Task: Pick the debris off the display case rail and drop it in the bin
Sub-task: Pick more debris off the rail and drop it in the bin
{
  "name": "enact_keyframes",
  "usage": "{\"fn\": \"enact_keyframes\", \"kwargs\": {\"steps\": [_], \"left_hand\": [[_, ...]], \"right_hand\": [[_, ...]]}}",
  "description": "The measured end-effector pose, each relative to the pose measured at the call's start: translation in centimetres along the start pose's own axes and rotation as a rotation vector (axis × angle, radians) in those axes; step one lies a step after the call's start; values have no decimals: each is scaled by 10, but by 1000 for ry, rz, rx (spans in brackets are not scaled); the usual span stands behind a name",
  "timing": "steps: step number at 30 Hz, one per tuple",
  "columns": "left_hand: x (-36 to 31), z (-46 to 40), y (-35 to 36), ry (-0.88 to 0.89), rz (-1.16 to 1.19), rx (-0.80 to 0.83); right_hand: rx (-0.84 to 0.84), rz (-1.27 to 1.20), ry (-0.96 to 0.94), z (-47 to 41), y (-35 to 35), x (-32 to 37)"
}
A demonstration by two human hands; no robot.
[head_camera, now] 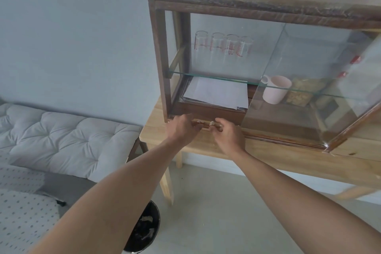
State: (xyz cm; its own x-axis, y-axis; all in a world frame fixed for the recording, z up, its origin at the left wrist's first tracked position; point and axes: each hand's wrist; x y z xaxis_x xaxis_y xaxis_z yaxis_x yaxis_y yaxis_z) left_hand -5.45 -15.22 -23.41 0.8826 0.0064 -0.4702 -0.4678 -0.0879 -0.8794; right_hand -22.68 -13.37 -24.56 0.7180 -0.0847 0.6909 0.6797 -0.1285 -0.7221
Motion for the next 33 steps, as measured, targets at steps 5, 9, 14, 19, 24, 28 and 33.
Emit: {"fn": "enact_keyframes", "kwargs": {"steps": [5, 9, 14, 19, 24, 28, 33], "left_hand": [[1, -4, 9, -8, 7, 2], [2, -6, 11, -24, 96, 4], [-1, -9, 12, -62, 236, 41], [1, -6, 12, -84, 323, -8], [19, 9, 9, -91, 387, -55], [39, 24, 0, -101, 371, -93], [70, 45, -14, -175, 411, -81]], "right_hand": [[2, -17, 1, -4, 2, -1], [-23, -13, -40, -2, 2, -1], [-26, -40, -40, 0, 3, 1], [-45, -70, -33, 3, 2, -1], [-58, -73, -26, 9, 2, 2], [-65, -65, -42, 18, 7, 12], [-28, -87, -68, 40, 28, 31]]}}
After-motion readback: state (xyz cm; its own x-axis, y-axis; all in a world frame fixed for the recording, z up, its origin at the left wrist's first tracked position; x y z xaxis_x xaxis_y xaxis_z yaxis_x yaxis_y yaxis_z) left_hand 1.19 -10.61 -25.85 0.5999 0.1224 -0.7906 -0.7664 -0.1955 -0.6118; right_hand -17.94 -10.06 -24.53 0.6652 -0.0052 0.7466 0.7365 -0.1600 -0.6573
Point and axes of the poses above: each hand's wrist, its own z-axis away from the middle knuckle, its own y-axis out of the palm, x = y × z, and after that the axes turned 2 degrees about -y, right-handed
